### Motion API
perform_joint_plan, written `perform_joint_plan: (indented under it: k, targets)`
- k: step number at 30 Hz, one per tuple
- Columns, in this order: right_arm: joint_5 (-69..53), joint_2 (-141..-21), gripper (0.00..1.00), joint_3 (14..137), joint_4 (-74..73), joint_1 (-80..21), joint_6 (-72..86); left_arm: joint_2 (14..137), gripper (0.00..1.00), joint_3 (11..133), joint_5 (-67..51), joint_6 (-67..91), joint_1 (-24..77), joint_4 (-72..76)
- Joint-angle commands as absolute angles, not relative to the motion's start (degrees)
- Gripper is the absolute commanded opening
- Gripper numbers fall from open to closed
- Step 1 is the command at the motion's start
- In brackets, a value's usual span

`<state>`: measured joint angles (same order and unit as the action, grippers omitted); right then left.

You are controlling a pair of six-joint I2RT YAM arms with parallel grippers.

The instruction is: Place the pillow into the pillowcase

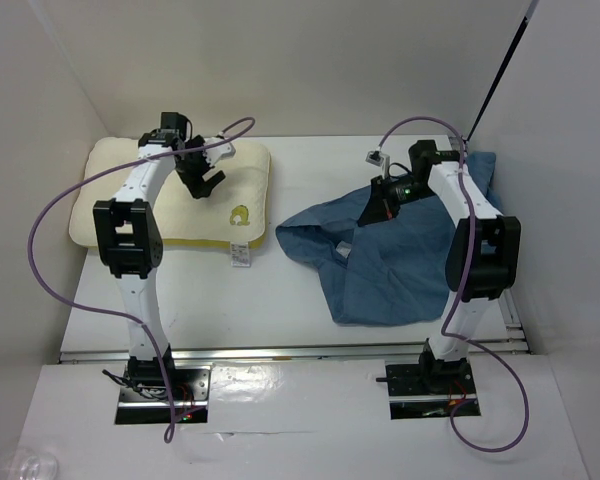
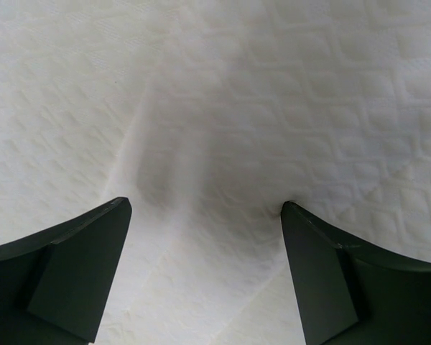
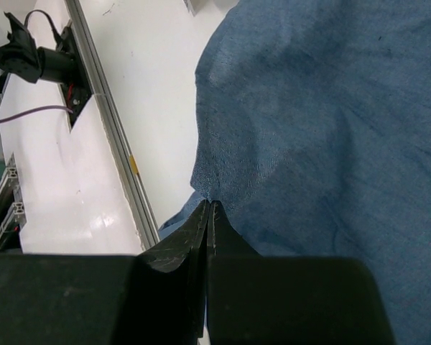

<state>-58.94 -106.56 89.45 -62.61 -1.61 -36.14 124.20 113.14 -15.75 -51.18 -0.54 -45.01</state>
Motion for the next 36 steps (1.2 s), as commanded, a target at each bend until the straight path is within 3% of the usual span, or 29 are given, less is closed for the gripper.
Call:
perform_joint_plan:
  k: [1, 7, 18, 23, 26, 27, 28, 31, 32, 36]
  targets:
    - [-60.91, -107.23, 0.0, 92.81, -64.78, -1.14, -37.35, 126.38, 1.0, 115.74, -16.0, -53.95, -0.35, -44.28]
    - [-60.29, -107.75, 0.0, 93.96, -66.01, -1.14, -37.88, 131.83, 1.0, 121.02, -21.26, -53.17, 0.79, -51.93]
    - [-59.77, -108.9, 0.0, 95.1, -66.53, -1.14, -37.88, 136.4, 1.0, 117.33, -29.0, -52.21, 1.85, -60.55]
    - [-59.77, -109.42, 0.0, 96.24, -67.06, -1.14, -37.88, 139.91, 0.99, 118.12, -25.51, -47.82, 2.37, -59.07]
    - [-59.24, -109.95, 0.0, 96.77, -67.59, -1.14, -37.88, 140.97, 0.82, 119.17, -25.49, -46.5, 2.37, -58.11]
    - [-59.24, -109.95, 0.0, 96.77, -67.59, -1.14, -37.88, 140.98, 0.7, 119.18, -25.49, -45.71, 2.37, -58.1]
    - [-59.24, -109.95, 0.0, 97.29, -67.59, -1.66, -37.88, 140.98, 0.47, 118.66, -25.49, -45.7, 2.37, -57.49]
    - [-59.24, -109.95, 0.0, 97.29, -67.59, -1.67, -37.88, 139.4, 0.25, 116.02, -23.73, -43.77, 2.37, -53.8]
    - [-59.24, -109.95, 0.0, 97.29, -67.59, -2.19, -37.88, 138.87, 0.12, 115.32, -23.12, -43.07, 2.37, -52.92]
    - [-58.71, -109.95, 0.0, 97.29, -67.59, -2.2, -37.35, 136.06, 0.0, 111.99, -23.28, -43.07, 2.37, -51.94]
